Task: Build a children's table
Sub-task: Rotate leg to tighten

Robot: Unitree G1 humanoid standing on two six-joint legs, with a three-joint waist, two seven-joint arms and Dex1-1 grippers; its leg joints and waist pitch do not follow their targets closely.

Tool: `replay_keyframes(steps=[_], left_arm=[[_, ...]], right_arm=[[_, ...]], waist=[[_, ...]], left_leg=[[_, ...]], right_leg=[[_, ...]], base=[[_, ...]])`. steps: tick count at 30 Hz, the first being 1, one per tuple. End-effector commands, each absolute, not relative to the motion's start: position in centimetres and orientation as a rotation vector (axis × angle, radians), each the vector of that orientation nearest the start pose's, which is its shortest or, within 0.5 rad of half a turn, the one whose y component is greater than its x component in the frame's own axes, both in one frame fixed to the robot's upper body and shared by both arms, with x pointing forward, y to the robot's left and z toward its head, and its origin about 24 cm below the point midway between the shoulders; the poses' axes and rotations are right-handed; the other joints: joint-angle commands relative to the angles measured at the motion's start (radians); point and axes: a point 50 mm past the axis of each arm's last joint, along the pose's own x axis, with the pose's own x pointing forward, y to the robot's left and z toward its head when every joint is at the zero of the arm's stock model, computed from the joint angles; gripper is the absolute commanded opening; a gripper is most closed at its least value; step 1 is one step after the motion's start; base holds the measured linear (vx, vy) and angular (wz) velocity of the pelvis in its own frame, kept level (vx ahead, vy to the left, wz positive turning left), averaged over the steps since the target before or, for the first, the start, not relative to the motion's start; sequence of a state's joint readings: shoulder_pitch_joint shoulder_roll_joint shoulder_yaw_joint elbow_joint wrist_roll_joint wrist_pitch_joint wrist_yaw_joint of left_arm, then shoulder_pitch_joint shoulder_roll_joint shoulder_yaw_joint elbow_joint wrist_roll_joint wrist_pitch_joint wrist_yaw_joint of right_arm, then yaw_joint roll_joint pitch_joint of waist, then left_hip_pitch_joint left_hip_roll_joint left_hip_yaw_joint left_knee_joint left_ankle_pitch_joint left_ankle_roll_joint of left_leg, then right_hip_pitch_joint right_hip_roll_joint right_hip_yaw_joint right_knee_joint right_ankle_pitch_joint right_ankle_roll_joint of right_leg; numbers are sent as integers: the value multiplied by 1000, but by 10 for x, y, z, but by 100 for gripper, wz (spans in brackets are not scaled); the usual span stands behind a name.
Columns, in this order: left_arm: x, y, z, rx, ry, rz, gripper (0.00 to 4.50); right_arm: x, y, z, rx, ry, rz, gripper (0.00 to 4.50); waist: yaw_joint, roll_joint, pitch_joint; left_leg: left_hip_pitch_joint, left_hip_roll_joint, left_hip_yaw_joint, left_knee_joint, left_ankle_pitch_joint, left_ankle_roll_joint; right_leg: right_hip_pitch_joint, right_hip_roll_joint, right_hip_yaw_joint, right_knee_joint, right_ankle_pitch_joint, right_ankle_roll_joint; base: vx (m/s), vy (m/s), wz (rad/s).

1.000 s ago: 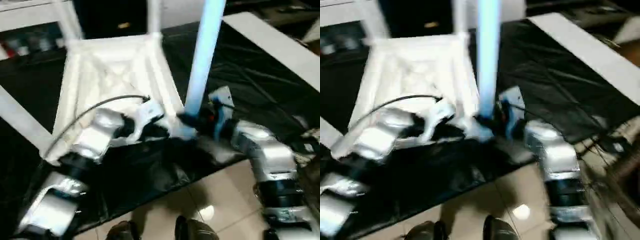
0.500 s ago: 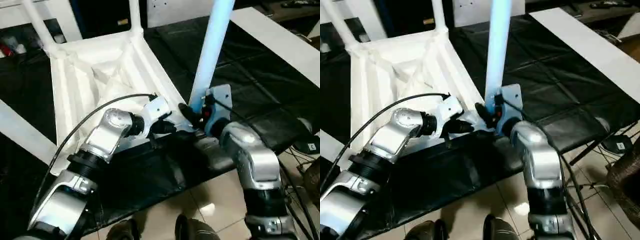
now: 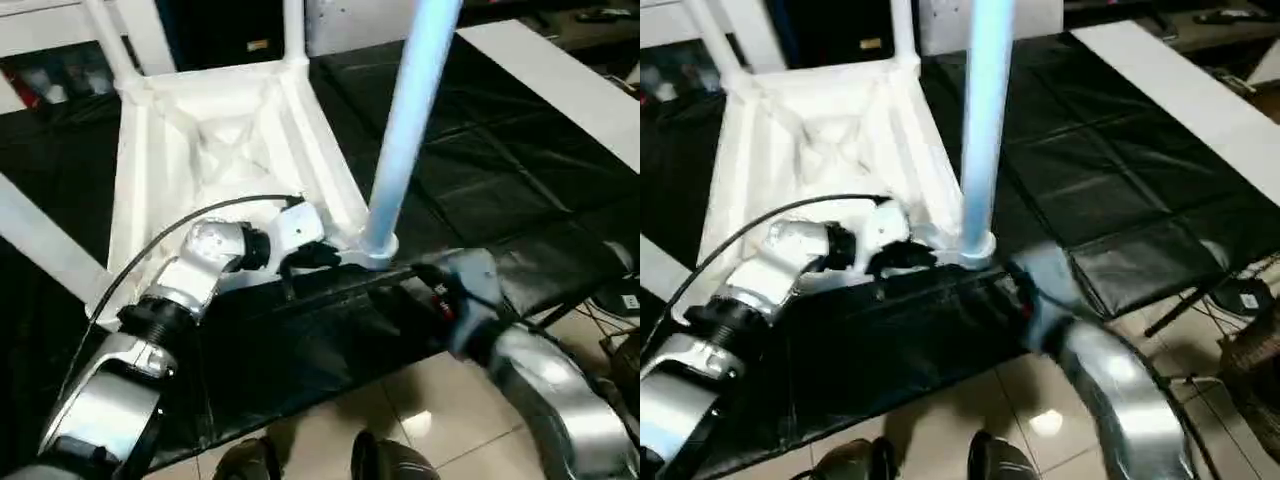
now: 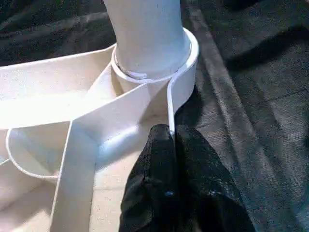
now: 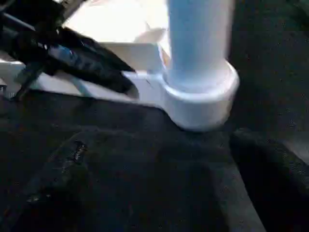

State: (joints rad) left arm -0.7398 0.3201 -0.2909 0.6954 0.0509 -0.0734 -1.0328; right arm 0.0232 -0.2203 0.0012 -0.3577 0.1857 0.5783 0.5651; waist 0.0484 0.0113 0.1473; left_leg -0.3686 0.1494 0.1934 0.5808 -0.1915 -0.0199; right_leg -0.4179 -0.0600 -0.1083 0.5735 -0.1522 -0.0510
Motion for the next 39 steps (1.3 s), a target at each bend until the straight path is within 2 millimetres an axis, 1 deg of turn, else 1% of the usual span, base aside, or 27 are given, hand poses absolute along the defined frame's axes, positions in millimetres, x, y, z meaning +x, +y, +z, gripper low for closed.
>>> replay_keyframes(steps=[1,2,5,7,10,13,16,17,18,20,21,23,25,26,27,28,29,30,31,32,33,34,35,36,37,38,39], left_arm=[[350,111,105,507,112,-1217,27],[349,111,107,482,101,-1227,27],[346,114,112,387,80,-1223,63],[345,121,116,318,31,-1138,69],[340,132,120,241,-11,-1020,95],[334,138,124,171,-41,-943,117],[319,141,127,56,-72,-830,117],[314,139,126,30,-69,-804,117],[309,137,124,6,-68,-783,117],[300,134,122,-37,-66,-741,117],[282,130,115,-106,-54,-654,117],[268,129,108,-104,-40,-615,117],[254,130,98,-67,0,-598,117],[243,131,90,-23,24,-582,117],[223,135,78,24,73,-552,117],[223,135,78,24,73,-552,117],[222,136,77,27,76,-549,117],[212,139,73,-2,97,-510,117],[208,140,73,-33,103,-487,117],[203,141,71,-74,138,-451,117],[201,141,71,-94,140,-432,117],[201,141,71,-94,140,-432,117],[198,143,71,-104,132,-409,136],[194,146,70,-100,126,-381,147],[193,146,69,-99,127,-379,153],[186,150,67,-84,121,-339,153],[183,151,66,-84,114,-328,156]], right_arm=[[229,-147,81,26,195,622,449],[227,-147,83,28,182,621,449],[225,-144,89,33,144,610,450],[225,-139,93,63,122,599,450],[222,-135,91,44,119,585,450],[220,-133,90,67,109,577,450],[219,-131,88,117,118,538,450],[218,-131,89,118,120,535,450],[219,-130,88,109,123,532,450],[218,-129,88,98,128,530,450],[217,-126,90,105,115,545,450],[215,-124,91,112,108,559,450],[213,-124,90,119,113,566,450],[211,-123,89,115,122,579,450],[208,-123,87,111,145,588,450],[208,-123,87,111,145,588,450],[207,-123,86,111,147,588,450],[206,-123,85,117,162,583,450],[205,-123,84,121,165,580,450],[205,-123,83,129,169,578,450],[204,-122,83,132,166,582,450],[204,-122,83,132,166,582,450],[205,-122,83,141,150,588,450],[205,-122,83,153,146,598,450],[205,-122,82,152,147,598,450],[207,-124,80,152,170,589,450],[207,-125,79,152,175,585,450]], waist=[[5,-8,-75],[5,-9,-77],[5,-2,-78],[3,3,-75],[-1,2,-76],[-3,-1,-73],[-5,4,-67],[-5,4,-67],[-6,5,-61],[-9,8,-60],[-11,9,-60],[-14,6,-59],[-18,0,-58],[-11,16,-67],[-28,25,-57],[-42,50,-53],[-42,50,-53],[-56,37,-40],[-43,43,-34],[-44,32,-36],[-37,13,-37],[-20,-5,-33],[3,-16,-34],[11,-28,-30],[26,-33,-24],[35,-41,-23],[39,-34,-28]], left_leg=[[9,73,-47,-65,-167,84],[7,73,-47,-64,-158,84],[9,85,-49,-68,-153,78],[6,85,-49,-67,-148,80],[4,86,-46,-66,-136,82],[6,85,-45,-67,-154,83],[6,93,-49,-70,-180,68],[7,95,-49,-72,-187,67],[10,88,-46,-72,-208,67],[8,91,-49,-74,-219,59],[8,89,-49,-73,-227,59],[2,91,-50,-73,-220,64],[2,85,-50,-75,-226,76],[-43,82,-118,-91,-195,130],[-33,118,-172,-103,-246,163],[-11,163,-234,-124,-298,186],[-11,163,-234,-124,-298,186],[24,183,-302,-145,-349,246],[21,176,-315,-154,-371,247],[10,119,-307,-144,-378,254],[-33,28,-278,-96,-295,254],[-67,-35,-228,-19,-230,216],[-49,-47,-123,104,-70,126],[-58,-48,-112,92,4,79],[-62,-44,-110,82,-25,79],[-59,-39,-117,73,-66,87],[-53,-28,-122,52,-79,101]], right_leg=[[62,-114,70,-102,-461,-48],[63,-114,71,-101,-453,-50],[60,-113,72,-88,-375,-96],[61,-115,73,-81,-320,-129],[64,-112,74,-75,-285,-145],[61,-112,74,-81,-325,-139],[59,-114,74,-82,-355,-148],[59,-114,74,-84,-362,-148],[53,-108,74,-95,-413,-124],[56,-109,73,-96,-427,-107],[57,-108,72,-98,-441,-97],[59,-109,74,-100,-426,-98],[54,-98,69,-109,-467,-58],[97,-105,11,-73,-370,-82],[83,-83,2,-55,-279,-93],[74,-53,-3,-4,-215,-117],[74,-53,-3,-4,-215,-117],[30,-19,31,80,-276,-146],[24,-14,40,102,-300,-171],[21,-10,74,102,-275,-214],[53,-63,112,6,-277,-329],[67,-114,120,-62,-363,-353],[96,-171,125,-118,-591,-191],[89,-136,161,-122,-680,60],[109,-140,181,-110,-726,152],[122,-143,191,-103,-761,254],[134,-146,187,-99,-683,254]], base=[[0,0,0],[0,0,0],[0,0,0],[0,0,0],[0,0,0],[0,0,0],[0,0,0],[0,0,0],[0,0,0],[0,0,0],[0,0,0],[0,0,0],[0,0,0],[-3,-39,34],[-3,-39,34],[52,-79,59],[54,-127,73],[54,-127,73],[28,-174,89],[11,-213,81],[11,-213,81],[-29,-226,56],[-42,-204,32],[-42,-204,32],[-19,-176,14],[-5,-127,4],[-5,-127,4]])
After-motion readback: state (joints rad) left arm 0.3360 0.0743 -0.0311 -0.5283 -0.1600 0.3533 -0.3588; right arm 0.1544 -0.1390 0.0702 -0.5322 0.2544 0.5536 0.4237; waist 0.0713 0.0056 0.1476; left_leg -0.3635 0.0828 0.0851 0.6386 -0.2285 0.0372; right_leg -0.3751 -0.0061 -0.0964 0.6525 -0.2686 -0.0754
